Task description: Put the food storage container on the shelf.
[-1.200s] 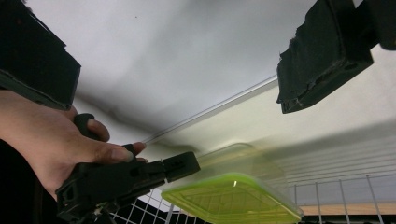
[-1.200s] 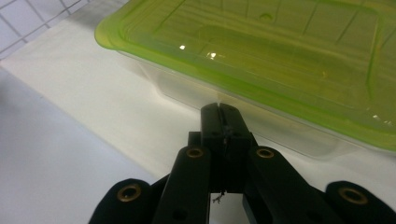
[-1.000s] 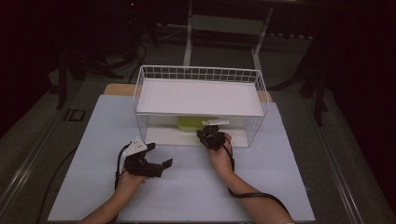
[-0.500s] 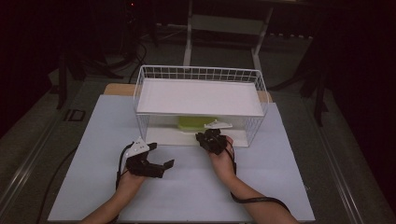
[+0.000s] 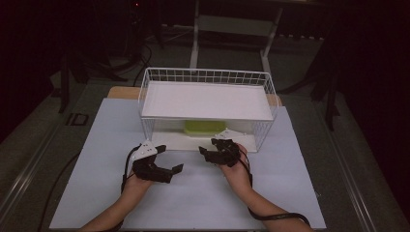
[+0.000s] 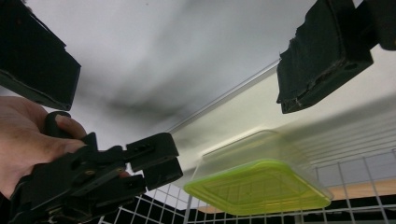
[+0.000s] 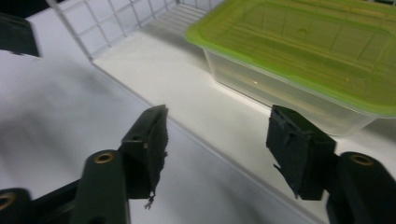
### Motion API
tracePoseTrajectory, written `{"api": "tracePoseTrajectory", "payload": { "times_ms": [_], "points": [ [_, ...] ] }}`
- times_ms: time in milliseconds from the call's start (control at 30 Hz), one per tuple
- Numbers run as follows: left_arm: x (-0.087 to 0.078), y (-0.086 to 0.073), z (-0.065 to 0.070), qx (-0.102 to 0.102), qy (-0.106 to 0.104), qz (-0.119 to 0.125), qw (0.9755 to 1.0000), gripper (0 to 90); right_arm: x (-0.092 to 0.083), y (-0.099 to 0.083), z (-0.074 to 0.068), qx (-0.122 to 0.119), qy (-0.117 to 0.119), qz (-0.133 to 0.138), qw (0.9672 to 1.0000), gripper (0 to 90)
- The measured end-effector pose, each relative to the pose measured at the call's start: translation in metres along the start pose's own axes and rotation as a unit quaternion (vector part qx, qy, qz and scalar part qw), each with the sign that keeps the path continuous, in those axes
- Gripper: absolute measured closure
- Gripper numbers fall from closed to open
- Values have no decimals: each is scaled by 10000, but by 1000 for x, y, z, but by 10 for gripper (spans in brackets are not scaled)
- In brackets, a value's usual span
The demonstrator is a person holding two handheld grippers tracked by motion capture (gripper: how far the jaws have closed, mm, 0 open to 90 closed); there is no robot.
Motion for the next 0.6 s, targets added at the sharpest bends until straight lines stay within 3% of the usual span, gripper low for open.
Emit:
{"api": "tracePoseTrajectory", "payload": {
  "times_ms": [33,300,600],
  "points": [
    [-1,1,1,-6,-38,14,10000,1,-3,0,-2,-1,132,22,9999,291],
    [-7,8,10,80,-255,95,9996,1,-18,-2,-13,11,586,146,9982,238],
    [-13,14,23,187,-488,121,9986,1,-38,-7,-20,-34,717,242,9971,208]
  ]
}}
Point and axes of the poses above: each handheld gripper's, and its own axes: x roughly forward along the jaws, y roughly out of its top, z roughly to its right, the point moved 6 cm from there along x, roughly forward along the jaws, and after that the axes turned 5 degrees about -z, right-handed, at the moved point
